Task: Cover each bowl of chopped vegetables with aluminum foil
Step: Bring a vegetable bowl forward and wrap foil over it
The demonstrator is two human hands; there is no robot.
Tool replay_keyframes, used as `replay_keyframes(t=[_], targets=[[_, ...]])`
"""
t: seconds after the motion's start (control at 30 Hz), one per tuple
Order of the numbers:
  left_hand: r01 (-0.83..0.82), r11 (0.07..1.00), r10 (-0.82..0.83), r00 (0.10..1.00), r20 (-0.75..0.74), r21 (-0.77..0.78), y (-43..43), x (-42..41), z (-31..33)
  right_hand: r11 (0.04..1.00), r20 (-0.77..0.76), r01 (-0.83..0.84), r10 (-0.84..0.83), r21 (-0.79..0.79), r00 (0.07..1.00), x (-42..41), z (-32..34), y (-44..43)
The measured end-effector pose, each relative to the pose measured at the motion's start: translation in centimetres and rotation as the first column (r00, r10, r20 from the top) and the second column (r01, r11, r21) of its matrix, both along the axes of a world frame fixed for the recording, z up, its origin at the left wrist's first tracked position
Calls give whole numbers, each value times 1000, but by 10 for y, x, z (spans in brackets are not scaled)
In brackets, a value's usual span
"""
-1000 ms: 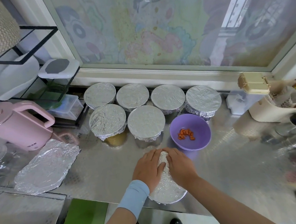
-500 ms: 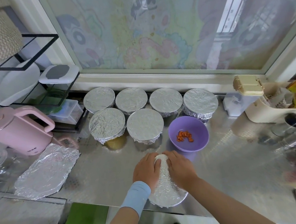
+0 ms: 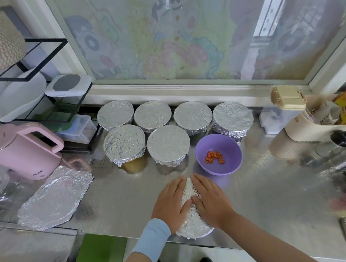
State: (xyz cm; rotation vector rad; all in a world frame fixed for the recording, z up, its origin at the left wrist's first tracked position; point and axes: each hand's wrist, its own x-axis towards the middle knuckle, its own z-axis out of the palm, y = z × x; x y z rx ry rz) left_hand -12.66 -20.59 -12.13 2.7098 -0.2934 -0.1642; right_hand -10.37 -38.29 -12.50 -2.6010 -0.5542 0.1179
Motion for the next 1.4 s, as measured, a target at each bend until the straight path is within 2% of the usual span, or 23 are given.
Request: replay_keyframes(t=[0.2, 0.33, 0.47, 0.53, 0.8, 0.93, 1.0, 1.03, 1.07, 1.1, 1.13, 1.2, 1.23, 1.27, 1.4], targets=[[49, 993, -50, 999, 6, 106, 5, -3, -4, 999, -33, -37, 37, -1, 999, 2, 3, -2], [55, 992, -55, 998, -2, 118, 10, -20, 0, 994, -21, -103, 102, -47, 995, -2, 5, -14], [227, 950, -224, 974, -41, 214, 10, -38, 7, 938, -45, -305, 302, -165, 952, -15, 9, -32], [248, 938, -244, 969, -48, 243, 12, -39, 6, 914, -34, -357, 358, -191, 933, -18, 9, -37], [190, 944, -178, 982, -68, 271, 15, -28, 1, 871, -60, -407, 407, -276, 911, -5, 13, -32], [35, 973, -33, 999, -14, 228, 21, -26, 2, 873, -7, -376, 393, -311, 919, -2, 15, -24], [-93, 989, 98, 995, -36, 117, 28, -33, 2, 865, 29, -367, 400, -341, 916, -4, 16, -17], [-162, 987, 161, 982, -95, -5, 30, -38, 1, 867, 31, -367, 400, -337, 916, -6, 16, -13], [-247, 956, 218, 959, -179, -156, 31, -43, 1, 872, 35, -367, 398, -323, 917, -9, 16, -8], [-347, 885, 271, 926, -263, -310, 31, -46, 1, 881, 40, -364, 393, -304, 918, -12, 15, -2], [-453, 768, 332, 886, -324, -452, 30, -48, 2, 888, 45, -360, 388, -287, 921, -15, 15, 4], [-620, 449, 473, 776, -417, -643, 24, -45, 9, 889, 57, -349, 381, -295, 923, -19, 13, 17], [-658, 318, 518, 724, -456, -683, 20, -40, 15, 886, 56, -341, 376, -315, 925, -20, 12, 23], [-676, 225, 540, 686, -488, -702, 15, -35, 23, 886, 60, -325, 364, -330, 930, -20, 10, 28], [-740, 65, 475, 613, -632, -669, -2, -13, 25, 906, 88, -262, 307, -333, 948, -17, -4, 41]])
